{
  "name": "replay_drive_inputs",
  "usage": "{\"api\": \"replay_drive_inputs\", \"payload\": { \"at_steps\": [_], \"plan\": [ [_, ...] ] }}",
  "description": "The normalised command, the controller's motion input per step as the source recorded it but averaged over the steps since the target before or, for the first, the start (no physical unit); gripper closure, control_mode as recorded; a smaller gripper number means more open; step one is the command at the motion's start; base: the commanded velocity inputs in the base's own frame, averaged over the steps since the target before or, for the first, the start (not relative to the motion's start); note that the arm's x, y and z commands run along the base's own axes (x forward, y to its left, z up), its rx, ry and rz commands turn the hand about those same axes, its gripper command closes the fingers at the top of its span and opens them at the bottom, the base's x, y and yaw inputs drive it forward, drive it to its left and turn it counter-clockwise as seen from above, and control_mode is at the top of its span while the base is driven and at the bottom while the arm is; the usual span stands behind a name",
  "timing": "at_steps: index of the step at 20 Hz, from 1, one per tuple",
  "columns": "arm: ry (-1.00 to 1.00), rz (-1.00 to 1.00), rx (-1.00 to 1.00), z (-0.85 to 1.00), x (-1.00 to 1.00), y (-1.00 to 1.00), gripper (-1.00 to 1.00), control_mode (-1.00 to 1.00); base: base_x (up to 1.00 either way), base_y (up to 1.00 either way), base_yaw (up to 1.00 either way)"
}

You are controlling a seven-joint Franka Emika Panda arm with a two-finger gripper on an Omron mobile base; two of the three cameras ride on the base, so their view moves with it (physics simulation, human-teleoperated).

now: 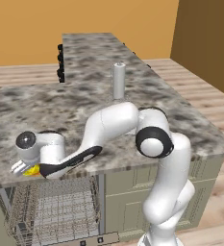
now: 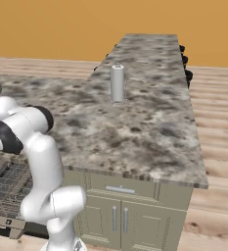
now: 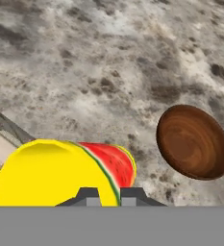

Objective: Pick up the cup and bowl from the counter, place them in the dishwasher, and close the dishwasher door.

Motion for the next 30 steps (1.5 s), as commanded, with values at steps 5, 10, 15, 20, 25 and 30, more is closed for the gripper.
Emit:
{"api": "replay_drive_inputs", "payload": {
  "at_steps": [5, 10, 15, 20, 25, 30],
  "plan": [
    [-0.06, 0.06, -0.26, -0.14, -0.49, 0.01, 1.00, -1.00, 0.00, 0.00, 0.00],
    [-0.09, 0.08, -0.21, -0.23, -0.45, 0.00, 1.00, -1.00, 0.00, 0.00, 0.00],
    [-0.08, 0.09, -0.05, -0.39, -0.28, 0.00, 1.00, -1.00, 0.00, 0.00, 0.00],
    [-0.03, 0.09, 0.00, -0.52, -0.09, 0.00, 1.00, -1.00, 0.00, 0.00, 0.00],
    [0.00, 0.08, -0.04, -0.54, 0.00, 0.00, 1.00, -1.00, 0.00, 0.00, 0.00],
    [0.00, 0.08, -0.11, -0.47, 0.00, 0.00, 1.00, -1.00, 0.00, 0.00, 0.00]
  ]
}}
